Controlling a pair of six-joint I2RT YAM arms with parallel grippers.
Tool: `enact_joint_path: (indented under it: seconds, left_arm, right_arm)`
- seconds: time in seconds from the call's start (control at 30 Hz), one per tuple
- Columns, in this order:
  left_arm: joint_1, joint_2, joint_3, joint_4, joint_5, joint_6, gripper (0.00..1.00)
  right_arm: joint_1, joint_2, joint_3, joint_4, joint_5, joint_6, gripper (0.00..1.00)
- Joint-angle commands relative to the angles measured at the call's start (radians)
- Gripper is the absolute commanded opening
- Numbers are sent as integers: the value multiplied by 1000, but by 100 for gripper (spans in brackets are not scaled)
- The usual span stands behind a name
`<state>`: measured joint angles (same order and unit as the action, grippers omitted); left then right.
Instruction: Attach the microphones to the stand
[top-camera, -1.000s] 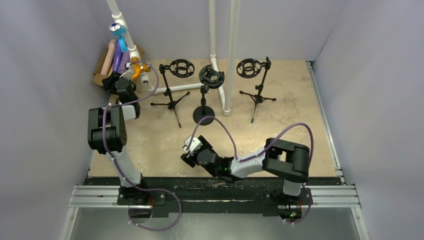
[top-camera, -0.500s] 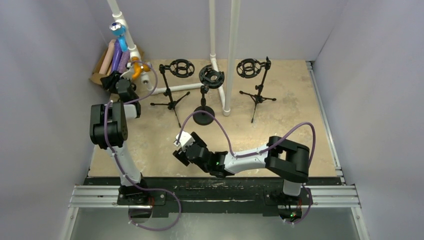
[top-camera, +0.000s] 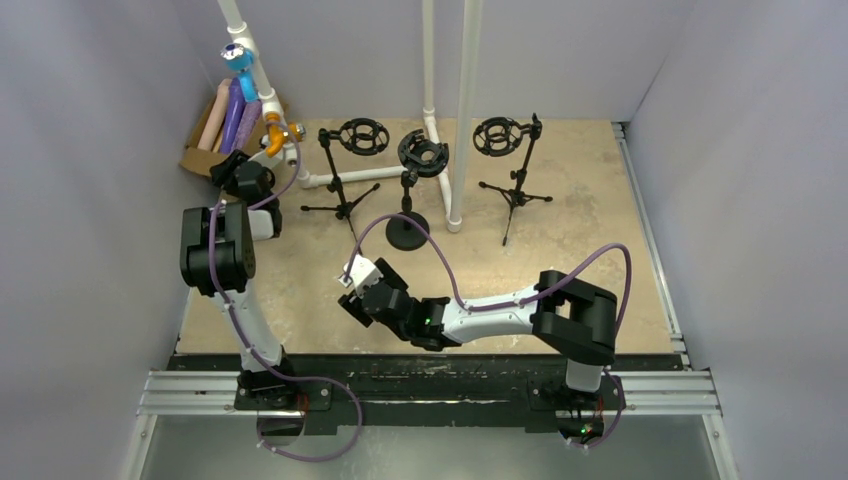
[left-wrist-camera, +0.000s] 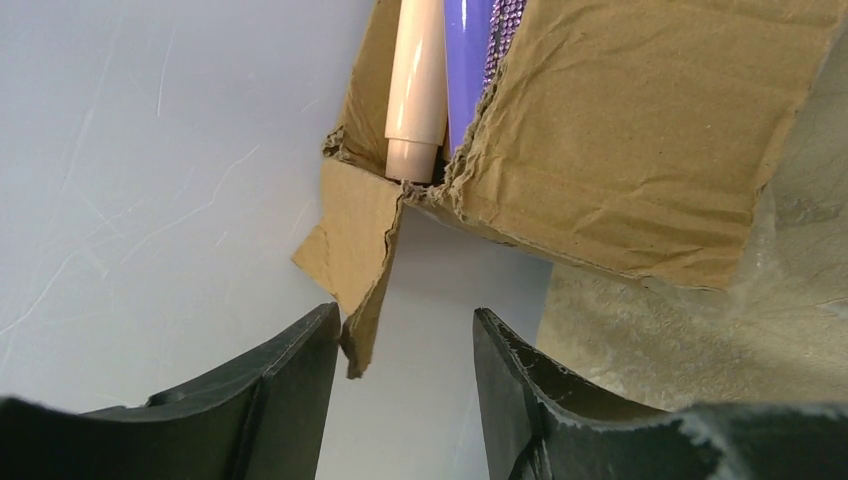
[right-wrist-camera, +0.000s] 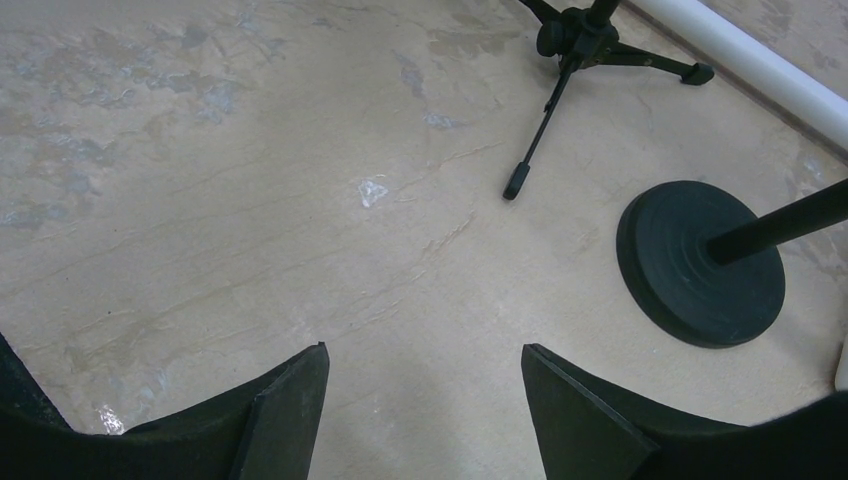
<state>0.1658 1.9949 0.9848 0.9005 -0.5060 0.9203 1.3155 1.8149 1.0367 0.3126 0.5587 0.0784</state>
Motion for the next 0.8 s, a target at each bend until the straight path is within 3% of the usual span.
enact_joint_path:
  seconds: [0.0,0.3,0.37,0.4,0.47,0.5,0.77]
  left_arm:
    - [-23,14,9,-93,57,87,51]
    - [-22,22,66,-105,17,99,50]
    - [-17,31,87,-122,5,94,42]
    - [-15,33,96,-129,3,89,34]
    - [-12,36,105,-139,2,81,6]
    - [-10,36,105,-138,1,79,0]
    - [-13,-52,-3,-102,-9,81,0]
  right_arm:
    - [5,-7,10,19,19,0,74]
    - [8,-6,-5,43,7,-8,72]
    - [8,-6,-8,47,7,-8,71]
    - [10,-6,-9,49,7,-8,70]
    - [10,-9,-11,51,6,-9,67]
    - [11,-10,-12,52,6,-9,66]
    - [24,-19,-15,56,7,-19,63]
